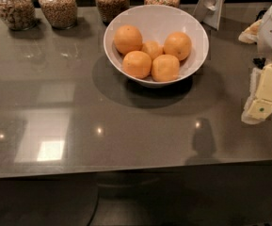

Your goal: Pick orange from white bowl

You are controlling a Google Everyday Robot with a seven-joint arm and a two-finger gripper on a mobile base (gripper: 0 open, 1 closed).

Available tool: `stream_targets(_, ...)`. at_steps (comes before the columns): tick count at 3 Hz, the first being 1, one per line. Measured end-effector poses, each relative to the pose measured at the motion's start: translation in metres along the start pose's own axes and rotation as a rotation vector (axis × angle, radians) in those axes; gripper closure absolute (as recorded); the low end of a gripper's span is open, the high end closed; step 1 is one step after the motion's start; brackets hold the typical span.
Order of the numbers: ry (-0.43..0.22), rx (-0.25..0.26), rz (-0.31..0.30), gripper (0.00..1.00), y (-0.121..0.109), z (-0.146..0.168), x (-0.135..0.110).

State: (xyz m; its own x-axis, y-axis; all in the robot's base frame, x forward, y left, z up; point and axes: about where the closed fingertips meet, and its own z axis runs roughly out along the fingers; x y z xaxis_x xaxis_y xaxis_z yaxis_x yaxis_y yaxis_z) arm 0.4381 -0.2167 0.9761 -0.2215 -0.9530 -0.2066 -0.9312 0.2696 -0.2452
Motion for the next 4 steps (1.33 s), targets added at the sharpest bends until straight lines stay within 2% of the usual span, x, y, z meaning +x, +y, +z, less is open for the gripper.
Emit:
stream_targets(1, 0.000, 0.000, 0.000, 0.00, 0.000, 0.000, 0.000)
stream_targets(2, -0.035, 0.017, 0.002, 0.00, -0.005, -0.001, -0.006)
stream_targets(3, -0.140, 0.047, 0.011, 0.00, -0.022, 0.002, -0.023)
stream_targets(4, -0.267, 0.064, 0.019, 0.00, -0.050, 0.011, -0.055)
